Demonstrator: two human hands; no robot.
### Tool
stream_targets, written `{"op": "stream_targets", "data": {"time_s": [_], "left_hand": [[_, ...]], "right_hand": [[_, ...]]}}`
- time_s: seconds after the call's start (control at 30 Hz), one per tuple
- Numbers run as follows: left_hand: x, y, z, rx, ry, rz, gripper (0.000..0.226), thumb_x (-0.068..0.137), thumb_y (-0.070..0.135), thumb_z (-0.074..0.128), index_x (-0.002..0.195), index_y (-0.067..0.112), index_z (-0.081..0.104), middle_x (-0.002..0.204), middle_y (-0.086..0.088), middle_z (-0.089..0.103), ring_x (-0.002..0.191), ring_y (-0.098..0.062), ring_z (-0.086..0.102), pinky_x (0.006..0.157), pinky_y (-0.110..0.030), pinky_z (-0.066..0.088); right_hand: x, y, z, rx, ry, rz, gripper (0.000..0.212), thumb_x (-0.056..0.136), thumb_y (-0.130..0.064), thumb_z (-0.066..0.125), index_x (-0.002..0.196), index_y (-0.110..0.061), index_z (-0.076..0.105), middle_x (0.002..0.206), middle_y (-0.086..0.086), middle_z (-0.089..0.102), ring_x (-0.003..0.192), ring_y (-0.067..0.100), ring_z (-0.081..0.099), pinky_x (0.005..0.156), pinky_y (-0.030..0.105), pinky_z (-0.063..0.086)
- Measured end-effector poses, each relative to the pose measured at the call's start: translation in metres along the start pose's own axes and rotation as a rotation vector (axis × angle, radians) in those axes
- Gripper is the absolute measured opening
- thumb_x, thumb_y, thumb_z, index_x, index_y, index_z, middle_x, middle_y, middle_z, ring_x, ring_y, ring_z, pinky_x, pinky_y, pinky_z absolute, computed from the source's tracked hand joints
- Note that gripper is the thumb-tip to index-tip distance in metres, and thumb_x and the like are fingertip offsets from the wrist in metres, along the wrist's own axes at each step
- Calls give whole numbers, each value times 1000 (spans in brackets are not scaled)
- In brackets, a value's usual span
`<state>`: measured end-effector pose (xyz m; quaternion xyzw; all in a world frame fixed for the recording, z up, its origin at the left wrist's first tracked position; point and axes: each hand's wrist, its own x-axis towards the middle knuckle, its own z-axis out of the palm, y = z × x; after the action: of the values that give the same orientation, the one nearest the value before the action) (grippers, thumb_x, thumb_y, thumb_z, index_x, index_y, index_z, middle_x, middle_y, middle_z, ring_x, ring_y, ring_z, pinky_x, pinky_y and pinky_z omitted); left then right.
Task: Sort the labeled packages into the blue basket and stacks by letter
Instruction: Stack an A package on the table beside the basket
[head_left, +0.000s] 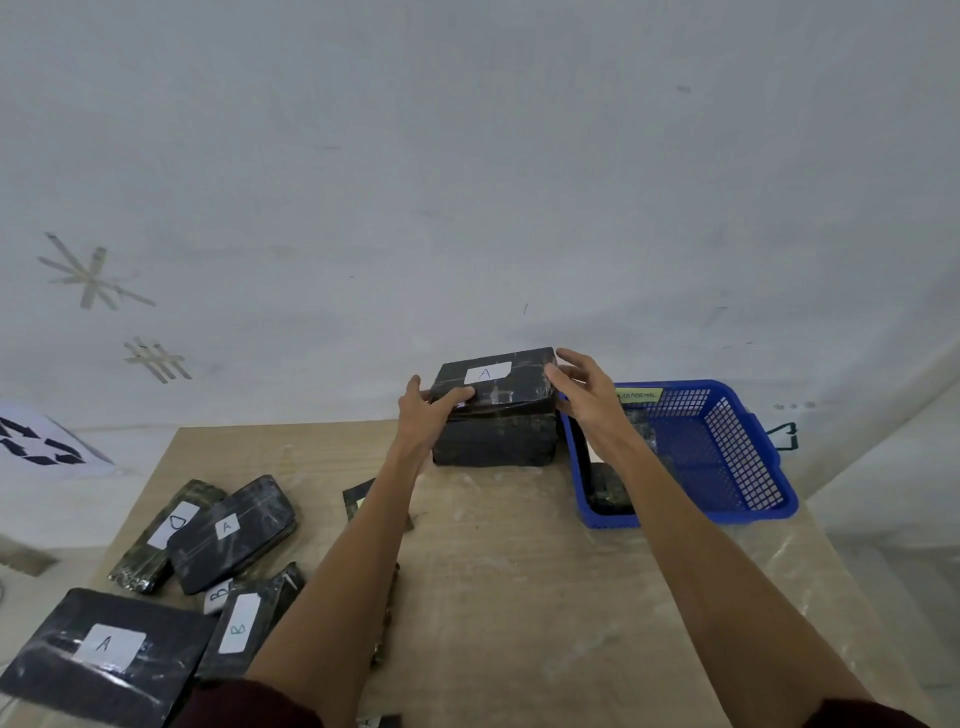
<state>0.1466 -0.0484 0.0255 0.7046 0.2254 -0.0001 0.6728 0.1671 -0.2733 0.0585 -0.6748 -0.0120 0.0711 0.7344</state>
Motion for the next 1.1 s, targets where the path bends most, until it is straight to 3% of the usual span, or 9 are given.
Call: {"op": "stream_targets", "data": {"time_s": [0.13, 0.27, 0.4, 0.53, 0.6, 0.7, 0.83, 1.0, 1.1], "left_hand": [[1, -2, -9, -60, -19, 112, 54, 79, 13, 85, 128, 6, 64, 109, -6, 73, 94, -17, 70, 68, -14, 54], [1, -3, -19, -111, -15, 106, 61, 79, 19, 86, 131, 13, 55, 117, -6, 67, 103, -17, 68, 64, -14, 54], [5, -10, -26, -150, 10, 59, 44, 91, 19, 74, 128, 9, 52, 117, -15, 70, 95, -19, 71, 71, -24, 53], [5, -20, -36, -84, 3, 27, 41, 92, 16, 73, 126, 8, 52, 109, -12, 71, 84, -16, 68, 64, -21, 51], [3, -29, -39, -55, 1, 6, 43, 90, 17, 76, 125, 10, 52, 109, -12, 71, 84, -19, 68, 63, -24, 51], [3, -46, -43, -30, -21, -46, 47, 87, 19, 79, 125, 11, 53, 109, -11, 70, 94, -25, 69, 69, -33, 56], [3, -78, -53, 12, -114, -150, 68, 75, 31, 89, 130, 11, 54, 118, -16, 70, 103, -31, 71, 90, -50, 59], [-1, -104, -52, 81, -147, -187, 55, 86, 12, 80, 132, 12, 51, 103, -19, 72, 93, -32, 71, 76, -42, 59], [0, -114, -45, 185, -172, -160, 51, 87, 14, 79, 131, 18, 52, 100, -14, 71, 84, -24, 68, 65, -30, 52]], "right_hand": [[2, 4, 3, 19, -6, 10, 36, 101, -14, 59, 137, -9, 56, 127, 9, 63, 101, 9, 69, 81, 26, 60], [3, 3, 11, 15, -36, 3, 34, 103, -11, 54, 137, -11, 58, 124, 3, 66, 105, 9, 69, 79, 23, 58], [3, 4, 16, -36, -61, 23, 37, 105, -14, 51, 141, -18, 56, 126, 0, 65, 114, 14, 65, 79, 28, 59], [0, 13, 18, -154, -70, 216, 47, 106, -16, 49, 152, -24, 41, 106, -1, 57, 90, 11, 61, 69, 39, 64], [-3, 26, 20, -177, -50, 269, 51, 105, -14, 50, 154, -21, 38, 104, 4, 52, 89, 16, 58, 65, 36, 64], [-9, 54, 27, -145, 91, 279, 50, 102, -11, 57, 150, -12, 42, 123, 12, 53, 110, 26, 60, 76, 39, 63], [-25, 89, 32, -78, 234, 322, 37, 97, -2, 61, 133, 4, 54, 116, 15, 58, 106, 26, 62, 87, 39, 59], [-53, 115, 28, -638, 249, 186, 23, 96, -7, 63, 119, -8, 67, 113, 7, 67, 98, 18, 63, 85, 27, 50], [-58, 123, 18, -1022, 290, 126, 19, 96, -12, 61, 115, -13, 64, 118, 8, 57, 108, 27, 56, 76, 37, 47]]}}
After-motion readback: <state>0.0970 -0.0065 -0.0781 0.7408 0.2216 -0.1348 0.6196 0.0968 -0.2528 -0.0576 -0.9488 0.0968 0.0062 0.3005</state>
